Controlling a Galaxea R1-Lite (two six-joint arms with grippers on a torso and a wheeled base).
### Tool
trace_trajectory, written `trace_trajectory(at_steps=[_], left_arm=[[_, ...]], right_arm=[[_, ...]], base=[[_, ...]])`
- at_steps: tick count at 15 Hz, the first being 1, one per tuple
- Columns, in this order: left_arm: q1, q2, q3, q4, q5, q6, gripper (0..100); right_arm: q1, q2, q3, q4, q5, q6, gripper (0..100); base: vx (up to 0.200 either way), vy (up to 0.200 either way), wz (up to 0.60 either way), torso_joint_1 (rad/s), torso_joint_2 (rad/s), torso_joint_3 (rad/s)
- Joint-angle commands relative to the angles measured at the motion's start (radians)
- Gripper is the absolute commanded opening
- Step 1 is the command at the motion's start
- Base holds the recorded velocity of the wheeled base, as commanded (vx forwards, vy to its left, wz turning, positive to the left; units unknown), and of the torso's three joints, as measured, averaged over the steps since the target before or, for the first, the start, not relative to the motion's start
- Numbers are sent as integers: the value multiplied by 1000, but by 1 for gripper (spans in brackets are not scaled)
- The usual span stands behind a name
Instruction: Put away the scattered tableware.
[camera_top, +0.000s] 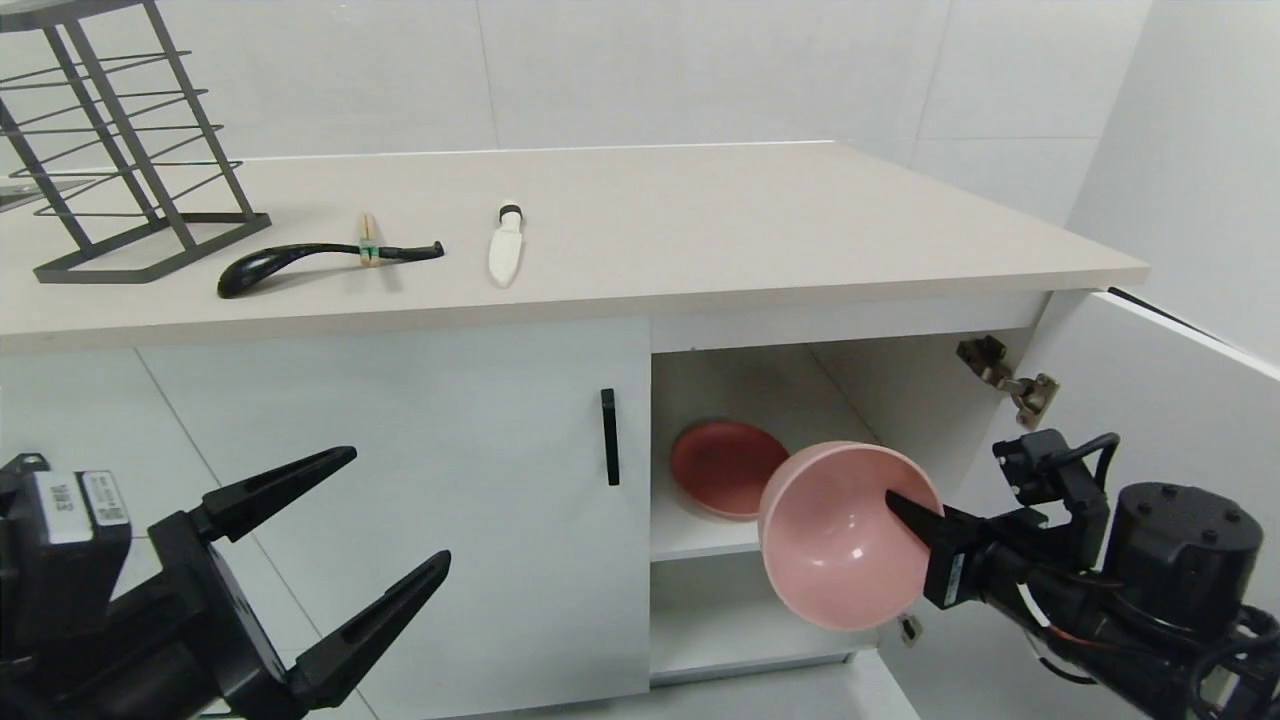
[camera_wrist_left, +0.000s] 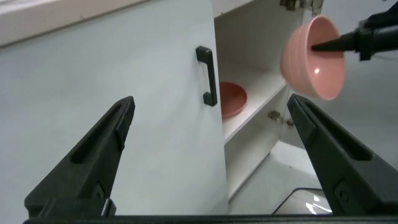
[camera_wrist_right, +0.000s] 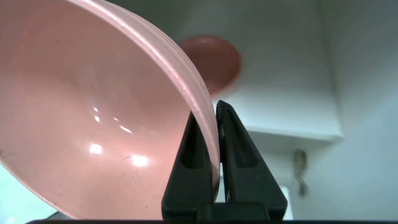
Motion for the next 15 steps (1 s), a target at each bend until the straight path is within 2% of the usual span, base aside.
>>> trace_trajectory(at_steps=[1,5,9,13,15], left_arm=[[-1,-19,0,0,1,1,100],[-17,-15,0,3,1,8,100],[-20,-12,0,25,1,8,100],[-32,-6,0,49,1,8,100],[-32,-6,0,51,1,8,100]], right_arm=[[16,121,-120,-1,2,3,0],[-14,245,-278,19,30,25,0],[-83,243,-476,231,203,25,0],[-125,279,-712,522,240,23,0],[-128,328,-763,577,236,19,0]], base=[[0,0,0,0,0,0],[0,0,0,0,0,0],[0,0,0,0,0,0],[0,0,0,0,0,0],[0,0,0,0,0,0]])
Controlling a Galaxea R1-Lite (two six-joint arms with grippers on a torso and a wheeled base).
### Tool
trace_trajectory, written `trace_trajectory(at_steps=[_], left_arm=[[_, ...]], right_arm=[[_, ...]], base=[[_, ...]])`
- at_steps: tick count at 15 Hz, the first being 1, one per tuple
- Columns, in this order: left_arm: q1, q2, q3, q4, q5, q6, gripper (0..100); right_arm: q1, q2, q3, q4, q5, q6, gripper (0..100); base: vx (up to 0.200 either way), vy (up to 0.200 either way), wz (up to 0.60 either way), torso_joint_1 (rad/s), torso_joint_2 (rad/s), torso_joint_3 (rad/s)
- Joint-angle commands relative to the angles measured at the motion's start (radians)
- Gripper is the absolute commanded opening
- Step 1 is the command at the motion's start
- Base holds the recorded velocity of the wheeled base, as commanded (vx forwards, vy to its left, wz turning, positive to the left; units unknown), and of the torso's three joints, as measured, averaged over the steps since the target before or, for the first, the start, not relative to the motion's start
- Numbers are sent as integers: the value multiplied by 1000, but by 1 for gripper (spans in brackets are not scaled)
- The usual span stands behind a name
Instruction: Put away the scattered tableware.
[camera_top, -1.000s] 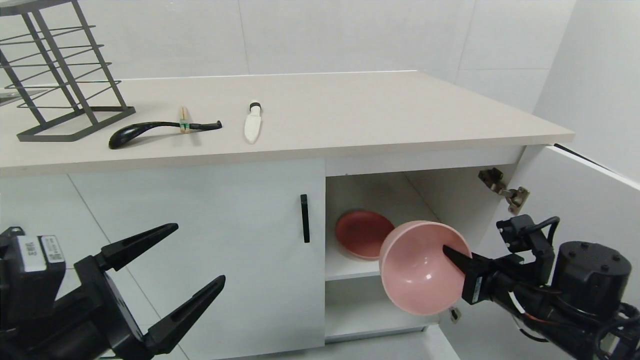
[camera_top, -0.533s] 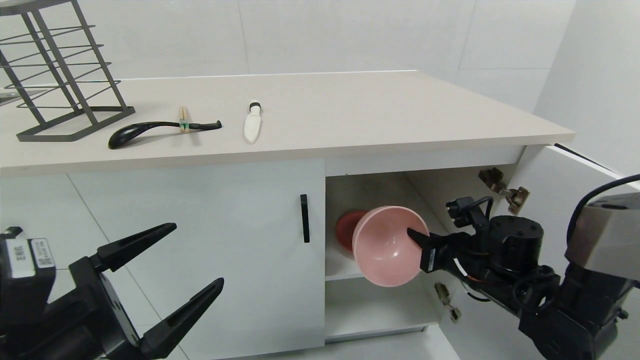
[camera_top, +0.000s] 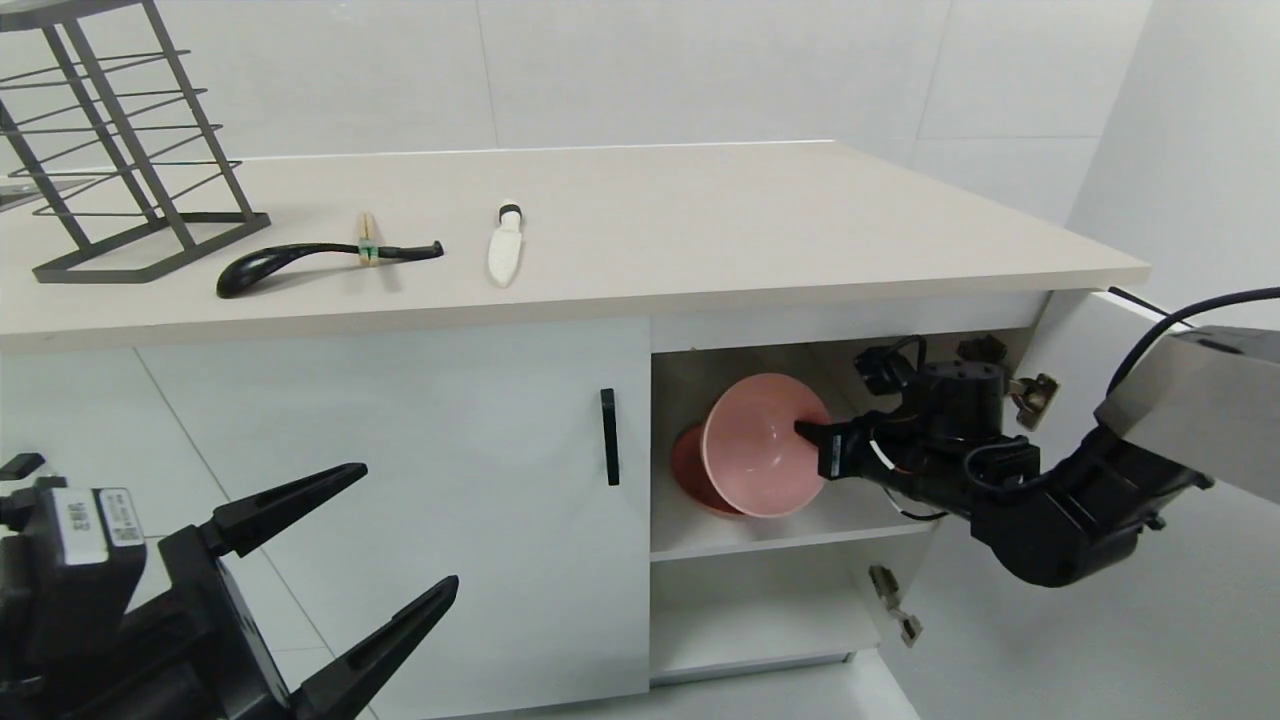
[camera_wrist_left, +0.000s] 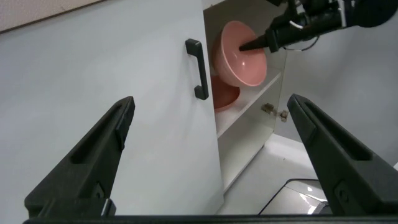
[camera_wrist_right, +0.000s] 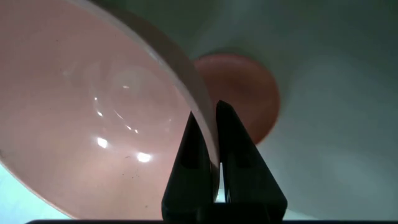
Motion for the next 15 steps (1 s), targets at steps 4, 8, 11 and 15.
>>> trace_trajectory(at_steps=[4,8,11,15], left_arm=[[0,7,0,-1,0,0,100],[0,7,0,-1,0,-2,100],[0,10,0,-1,0,-2,100],[0,25,0,-1,0,-5,100]], right_arm=[[-22,160,-141,32,-21,-10,0],[-28,212,-175,46,-27,-10,0],[-30,246,-205,59,-45,-11,0],[-28,270,-252,59,-85,-10,0]], base=[[0,0,0,0,0,0],[0,0,0,0,0,0],[0,0,0,0,0,0],[0,0,0,0,0,0]])
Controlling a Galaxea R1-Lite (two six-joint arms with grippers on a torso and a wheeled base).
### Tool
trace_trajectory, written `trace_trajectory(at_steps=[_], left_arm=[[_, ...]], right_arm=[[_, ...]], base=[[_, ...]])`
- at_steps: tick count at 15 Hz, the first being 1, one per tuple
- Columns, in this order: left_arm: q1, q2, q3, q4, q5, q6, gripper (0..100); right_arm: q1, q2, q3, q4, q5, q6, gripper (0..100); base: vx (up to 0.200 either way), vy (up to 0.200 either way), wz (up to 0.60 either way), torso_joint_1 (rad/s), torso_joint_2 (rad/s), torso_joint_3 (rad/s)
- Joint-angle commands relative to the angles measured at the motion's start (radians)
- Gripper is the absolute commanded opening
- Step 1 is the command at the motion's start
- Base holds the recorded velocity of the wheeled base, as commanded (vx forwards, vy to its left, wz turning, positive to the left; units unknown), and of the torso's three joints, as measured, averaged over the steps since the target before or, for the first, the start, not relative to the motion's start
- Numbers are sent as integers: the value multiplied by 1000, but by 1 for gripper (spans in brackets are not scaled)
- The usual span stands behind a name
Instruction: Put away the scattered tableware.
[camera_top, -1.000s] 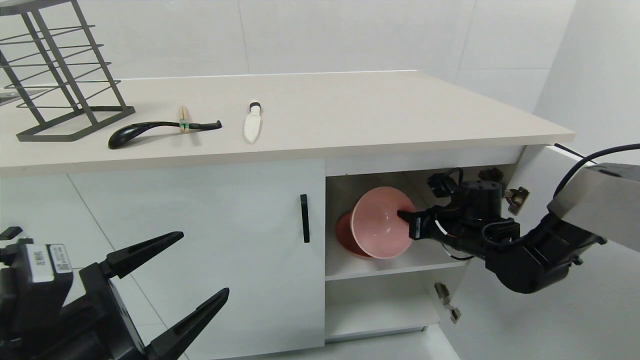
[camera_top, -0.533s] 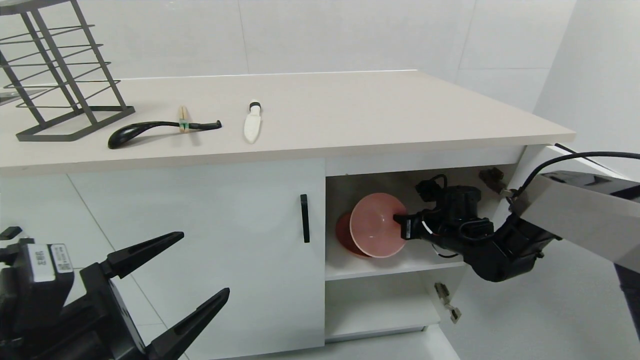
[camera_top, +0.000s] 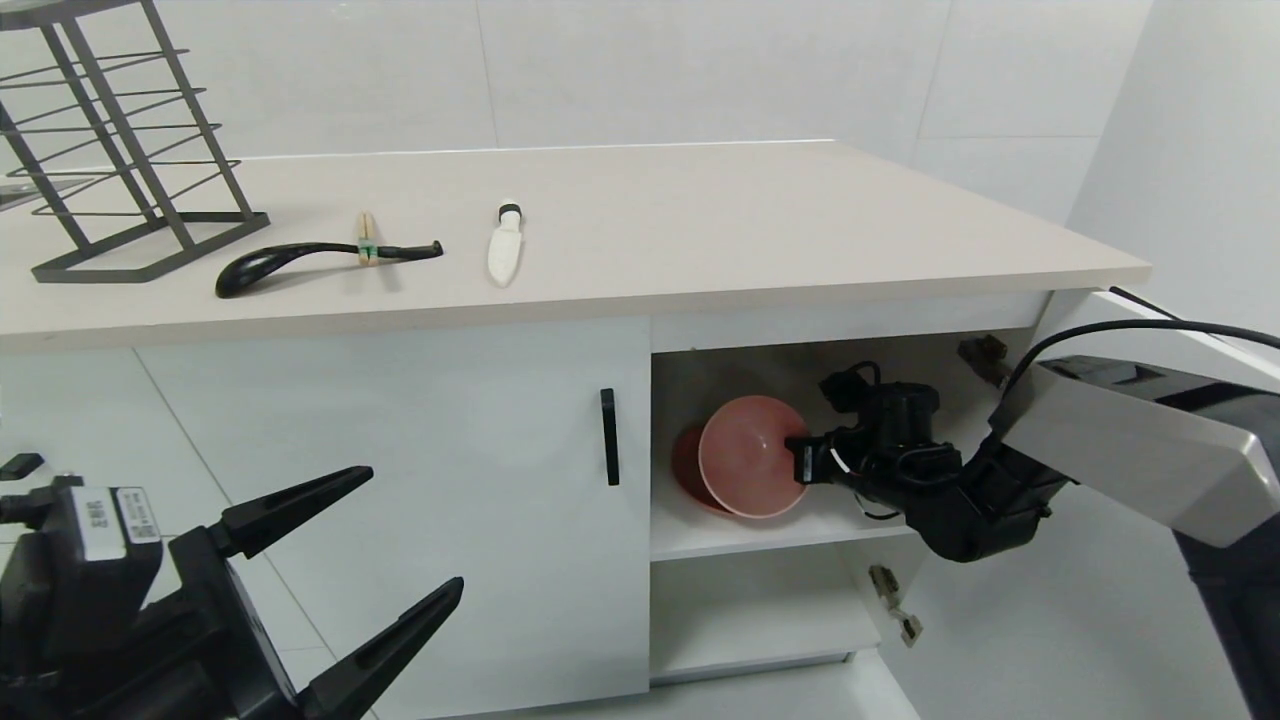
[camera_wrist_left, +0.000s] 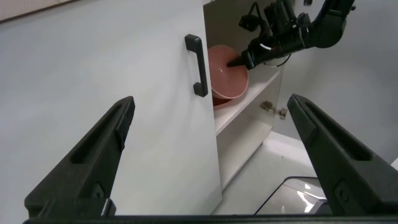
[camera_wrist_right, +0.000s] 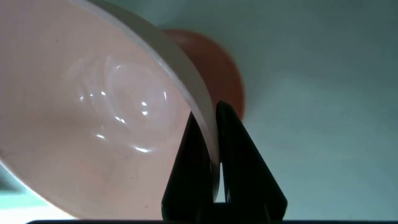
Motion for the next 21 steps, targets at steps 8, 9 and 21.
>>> trace_trajectory(at_steps=[8,9,21], left_arm=[[-1,18,0,1,0,1,100],[1,19,0,-1,0,3,100],[-1,24,0,15,0,6,100]], right_arm=[[4,28,-13,-8,5,-1,100],[6,27,-8,-8,7,-1,100],[90,-104,110,-18,33,-53,100]], base=[[0,0,0,0,0,0],[0,0,0,0,0,0],[0,0,0,0,0,0]])
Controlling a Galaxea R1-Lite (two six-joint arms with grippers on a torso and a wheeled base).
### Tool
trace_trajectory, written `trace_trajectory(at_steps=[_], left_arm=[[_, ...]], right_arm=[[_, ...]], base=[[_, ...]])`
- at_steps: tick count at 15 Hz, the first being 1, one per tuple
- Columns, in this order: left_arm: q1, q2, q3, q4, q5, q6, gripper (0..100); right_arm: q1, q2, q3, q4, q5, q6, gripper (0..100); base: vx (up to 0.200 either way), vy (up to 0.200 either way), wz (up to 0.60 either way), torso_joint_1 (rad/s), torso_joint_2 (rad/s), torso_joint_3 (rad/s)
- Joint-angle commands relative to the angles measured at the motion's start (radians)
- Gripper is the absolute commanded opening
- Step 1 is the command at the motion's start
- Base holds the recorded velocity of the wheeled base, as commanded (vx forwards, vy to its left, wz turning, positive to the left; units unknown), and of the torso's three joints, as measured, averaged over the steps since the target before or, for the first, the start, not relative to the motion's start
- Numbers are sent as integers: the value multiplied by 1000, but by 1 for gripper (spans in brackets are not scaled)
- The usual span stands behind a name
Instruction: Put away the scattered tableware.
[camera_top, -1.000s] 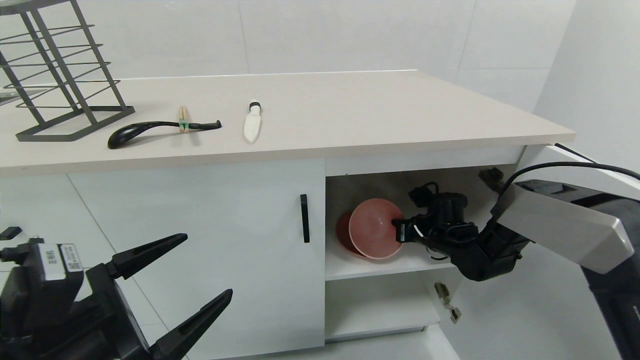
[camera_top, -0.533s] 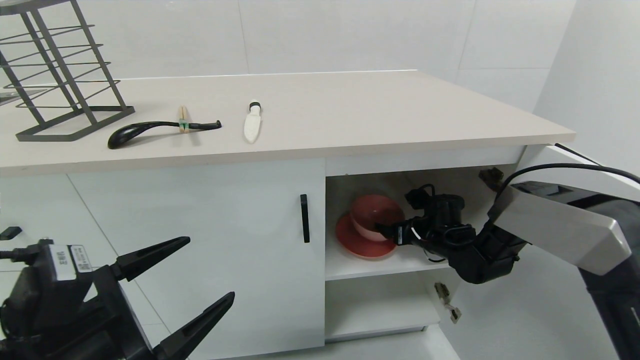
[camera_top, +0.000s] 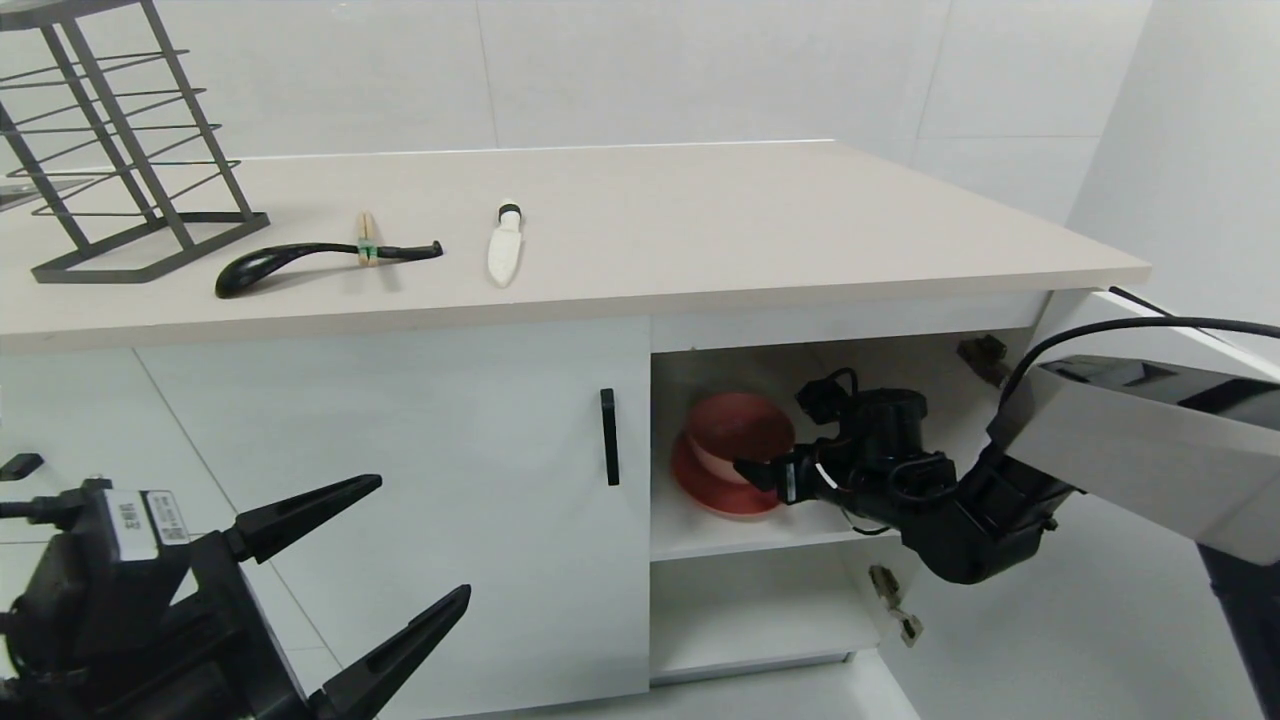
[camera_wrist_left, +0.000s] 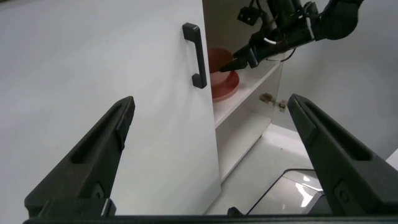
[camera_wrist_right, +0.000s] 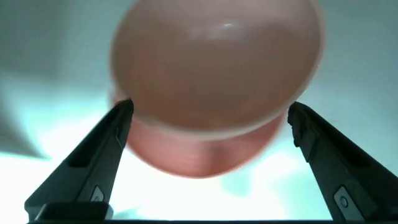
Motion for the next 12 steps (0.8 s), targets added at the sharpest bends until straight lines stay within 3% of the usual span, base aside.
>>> trace_trajectory(at_steps=[1,3,7,12], left_arm=[[0,4,0,0,0,-1,100],[-1,4,0,0,0,-1,100],[-1,4,0,0,0,-1,100],[0,21,0,-8,0,-1,100]], right_arm=[[8,-38,16,-7,1,0,100],[3,-69,66,-57,1,0,100],[0,-183,310,-168,-3,-2,100],[8,-422,801,-565,-45,-28,100]], base=[[0,0,0,0,0,0],[0,0,0,0,0,0],[0,0,0,0,0,0],[0,0,0,0,0,0]])
